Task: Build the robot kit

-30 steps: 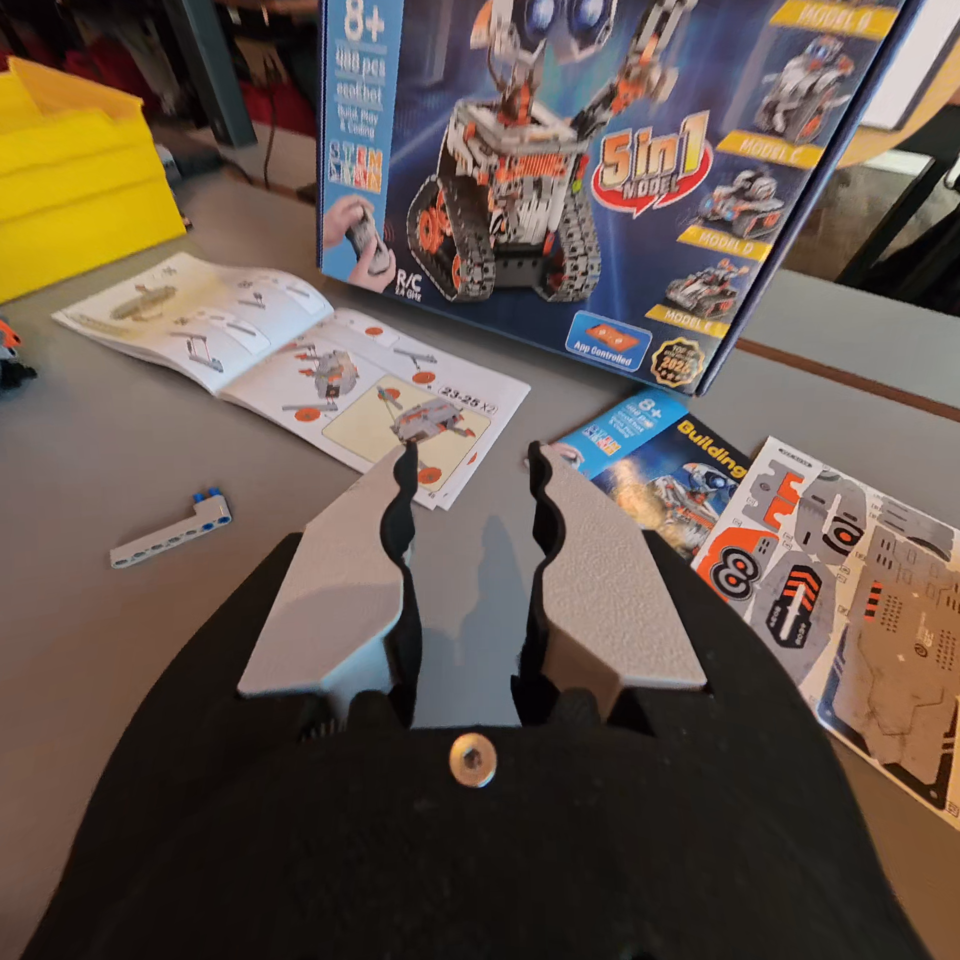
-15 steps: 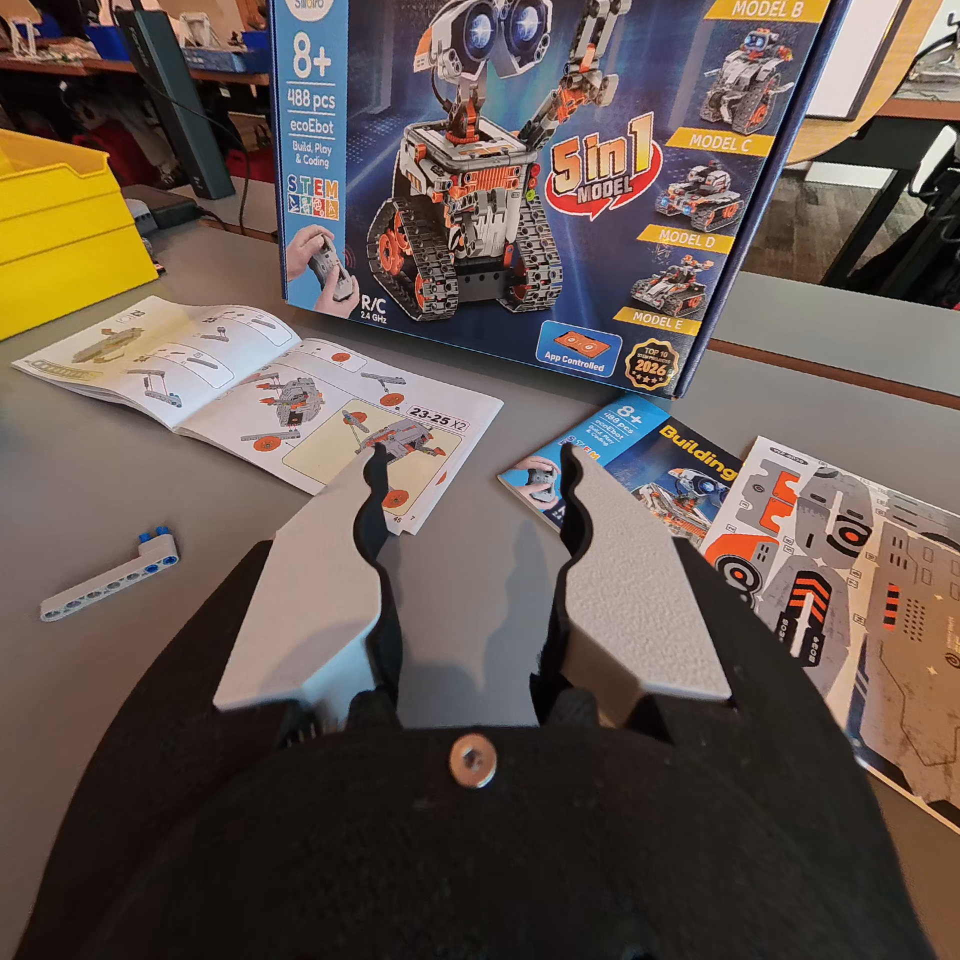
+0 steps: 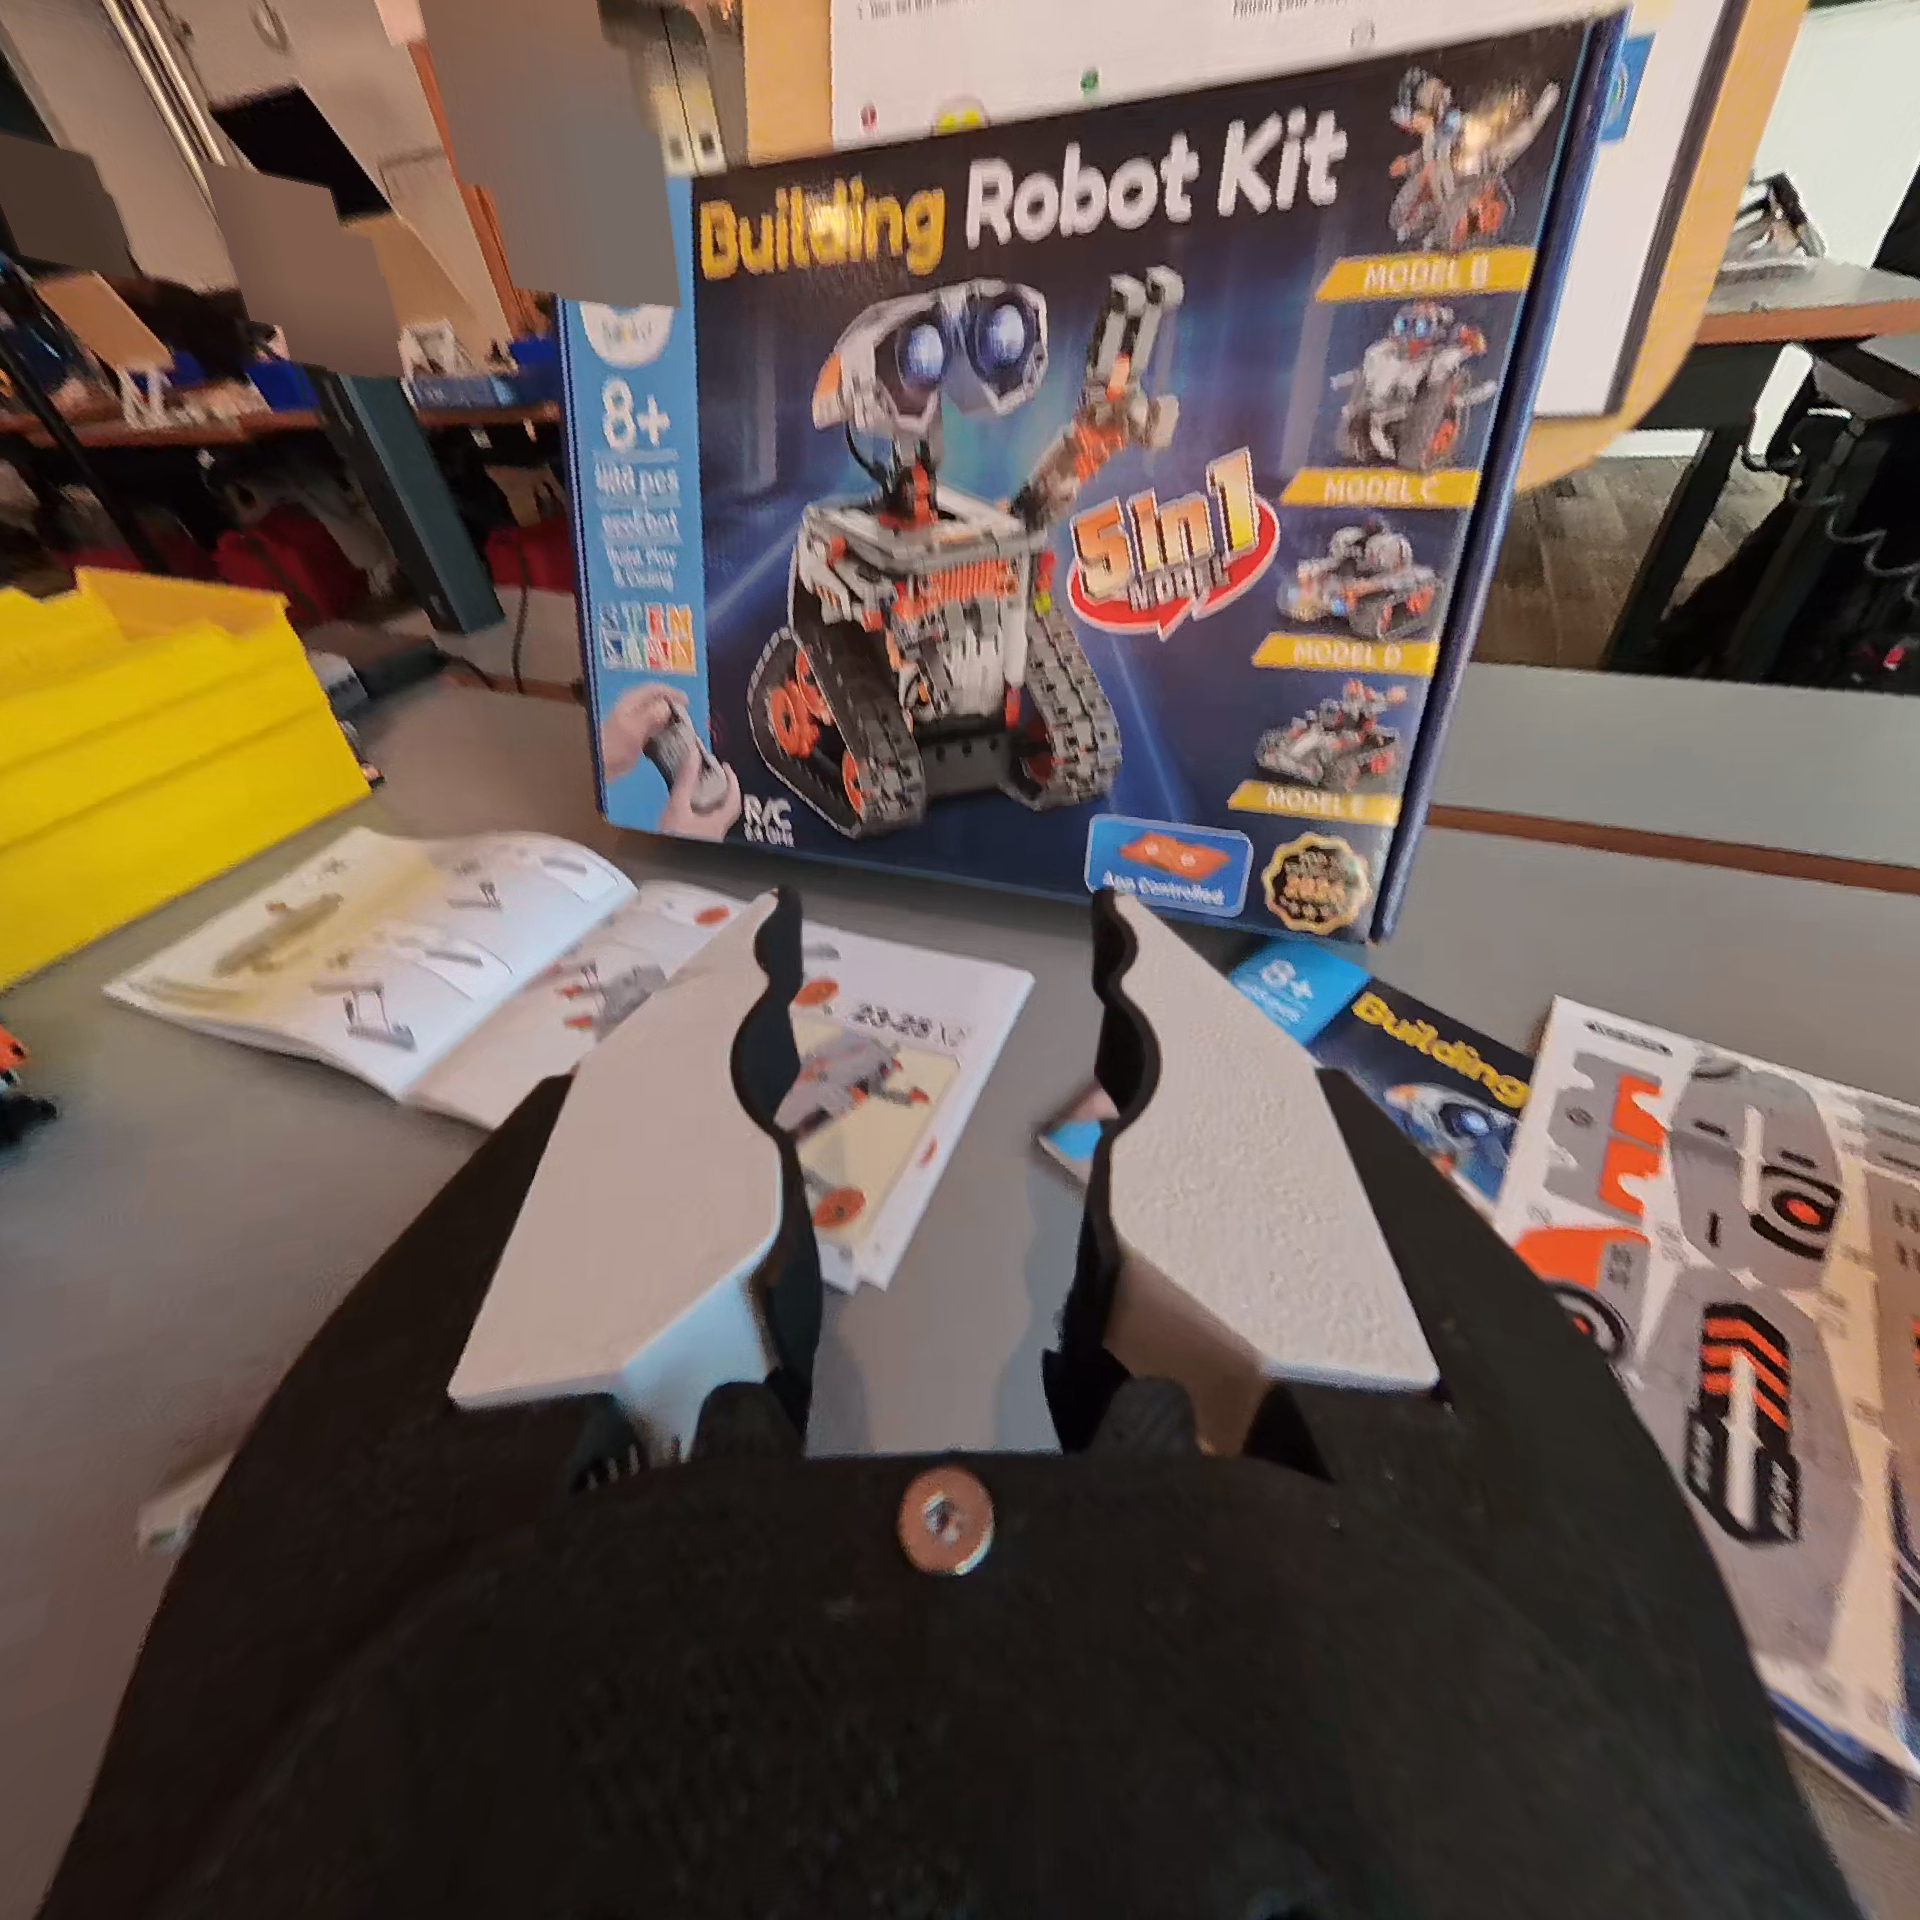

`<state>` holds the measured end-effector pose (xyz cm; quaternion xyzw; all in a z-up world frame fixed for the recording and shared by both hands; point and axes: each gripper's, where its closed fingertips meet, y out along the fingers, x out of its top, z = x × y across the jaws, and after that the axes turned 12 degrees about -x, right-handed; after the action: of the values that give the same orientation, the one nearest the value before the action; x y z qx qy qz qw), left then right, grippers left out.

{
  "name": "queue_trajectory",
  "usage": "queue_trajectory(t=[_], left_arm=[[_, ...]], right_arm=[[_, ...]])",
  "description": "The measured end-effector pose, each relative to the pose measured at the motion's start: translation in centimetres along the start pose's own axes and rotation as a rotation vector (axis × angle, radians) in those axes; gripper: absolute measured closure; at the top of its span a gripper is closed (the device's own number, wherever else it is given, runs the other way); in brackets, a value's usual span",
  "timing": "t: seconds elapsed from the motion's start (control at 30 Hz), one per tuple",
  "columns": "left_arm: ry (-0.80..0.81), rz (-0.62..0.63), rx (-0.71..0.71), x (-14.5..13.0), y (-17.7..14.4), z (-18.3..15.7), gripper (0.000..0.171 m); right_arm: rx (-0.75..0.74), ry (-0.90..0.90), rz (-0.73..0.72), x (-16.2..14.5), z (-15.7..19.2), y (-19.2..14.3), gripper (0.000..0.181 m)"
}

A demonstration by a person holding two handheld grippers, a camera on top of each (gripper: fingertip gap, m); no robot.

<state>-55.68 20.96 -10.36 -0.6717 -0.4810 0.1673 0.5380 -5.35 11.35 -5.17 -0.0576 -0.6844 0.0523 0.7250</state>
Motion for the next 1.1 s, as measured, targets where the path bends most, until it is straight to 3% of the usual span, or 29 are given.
queue_trajectory(t=[0.1, 0.37, 0.63, 0.73, 0.9, 1.1], left_arm=[[-0.066, 0.044, -0.022, -0.5, 1.1, 0.4, 0.168], [-0.154, 0.143, -0.012, -1.1, 2.9, 0.8, 0.167], [-0.240, 0.183, 0.117, -3.0, 1.1, 2.2, 0.161], [-0.205, 0.134, 0.102, -1.9, 0.9, 2.2, 0.153], [-0.028, 0.075, 0.101, 1.3, 1.6, 1.6, 0.155], [0.041, 0.098, 0.141, 2.1, 2.0, 0.1, 0.155]], right_arm=[[0.042, 0.037, -0.044, 1.5, 1.1, 1.0, 0.127], [-0.012, -0.113, -0.024, 0.2, -0.5, 0.4, 0.130], [-0.036, -0.124, 0.004, -0.2, -2.2, 0.4, 0.130], [-0.033, -0.109, 0.003, -0.1, -2.4, 0.2, 0.130], [-0.026, -0.108, 0.012, -0.2, -2.4, 0.1, 0.130], [0.017, -0.106, 0.022, 0.0, -1.3, -0.5, 0.131]])
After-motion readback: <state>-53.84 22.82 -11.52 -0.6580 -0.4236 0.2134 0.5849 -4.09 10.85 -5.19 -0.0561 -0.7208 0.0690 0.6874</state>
